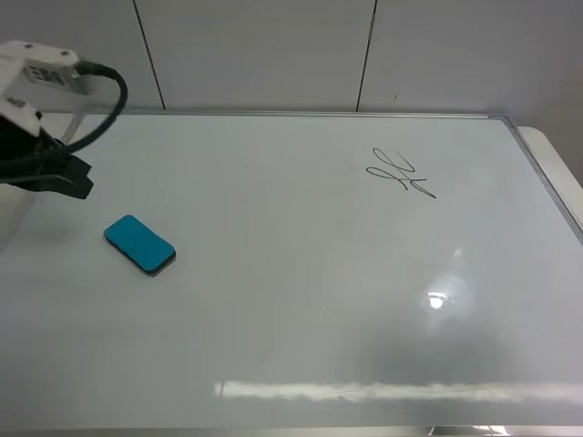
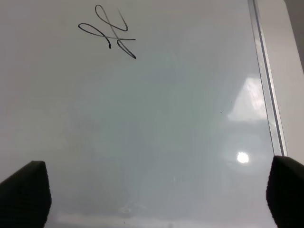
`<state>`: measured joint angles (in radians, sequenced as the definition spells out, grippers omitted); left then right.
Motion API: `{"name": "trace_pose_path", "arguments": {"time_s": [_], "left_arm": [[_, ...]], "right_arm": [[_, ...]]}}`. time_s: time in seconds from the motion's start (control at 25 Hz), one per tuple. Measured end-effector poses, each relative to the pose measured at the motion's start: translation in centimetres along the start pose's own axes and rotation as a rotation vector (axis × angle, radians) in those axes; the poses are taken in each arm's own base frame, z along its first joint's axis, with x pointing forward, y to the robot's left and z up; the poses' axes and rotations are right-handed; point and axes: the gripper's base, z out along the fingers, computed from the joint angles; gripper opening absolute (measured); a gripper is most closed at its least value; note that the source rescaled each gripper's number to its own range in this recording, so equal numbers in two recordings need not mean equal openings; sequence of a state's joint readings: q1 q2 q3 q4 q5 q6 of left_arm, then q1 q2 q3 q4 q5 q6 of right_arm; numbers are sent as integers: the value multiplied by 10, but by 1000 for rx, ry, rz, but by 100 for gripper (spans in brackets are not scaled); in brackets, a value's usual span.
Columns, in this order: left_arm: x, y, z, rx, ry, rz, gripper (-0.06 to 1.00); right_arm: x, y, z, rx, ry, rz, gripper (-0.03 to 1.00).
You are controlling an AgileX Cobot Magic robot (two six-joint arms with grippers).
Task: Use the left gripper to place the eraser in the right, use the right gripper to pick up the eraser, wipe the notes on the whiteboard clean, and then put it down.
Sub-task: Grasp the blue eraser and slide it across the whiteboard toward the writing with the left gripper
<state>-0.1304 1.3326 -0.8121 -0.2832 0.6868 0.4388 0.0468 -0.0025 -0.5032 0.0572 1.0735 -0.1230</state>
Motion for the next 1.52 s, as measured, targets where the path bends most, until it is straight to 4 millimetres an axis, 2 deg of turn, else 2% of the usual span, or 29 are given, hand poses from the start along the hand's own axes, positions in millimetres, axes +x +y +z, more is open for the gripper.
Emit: {"name": "trace_pose_path", "arguments": {"time_s": [0.12, 0.16, 0.64, 0.72, 1.08, 1.2, 1.32, 1.52], "left_arm": [[-4, -5, 28, -32, 44, 27, 0], [-4, -7, 43, -48, 74, 53, 0], [4, 2, 116, -72, 169, 76, 0], [7, 3, 122, -69, 190, 76, 0], [19, -2, 126, -76, 136, 67, 0], [17, -18, 129, -60, 102, 98, 0], [14, -44, 135, -30, 62, 106, 0], [4, -100, 156, 46, 19, 111, 0]], "right_arm": [[0, 0, 0, 0, 0, 0, 80], [0, 0, 0, 0, 0, 0, 80], [0, 0, 0, 0, 0, 0, 80], [0, 0, 0, 0, 0, 0, 80], [0, 0, 0, 0, 0, 0, 80], [0, 0, 0, 0, 0, 0, 80], [0, 0, 0, 0, 0, 0, 80], [0, 0, 0, 0, 0, 0, 80]]}}
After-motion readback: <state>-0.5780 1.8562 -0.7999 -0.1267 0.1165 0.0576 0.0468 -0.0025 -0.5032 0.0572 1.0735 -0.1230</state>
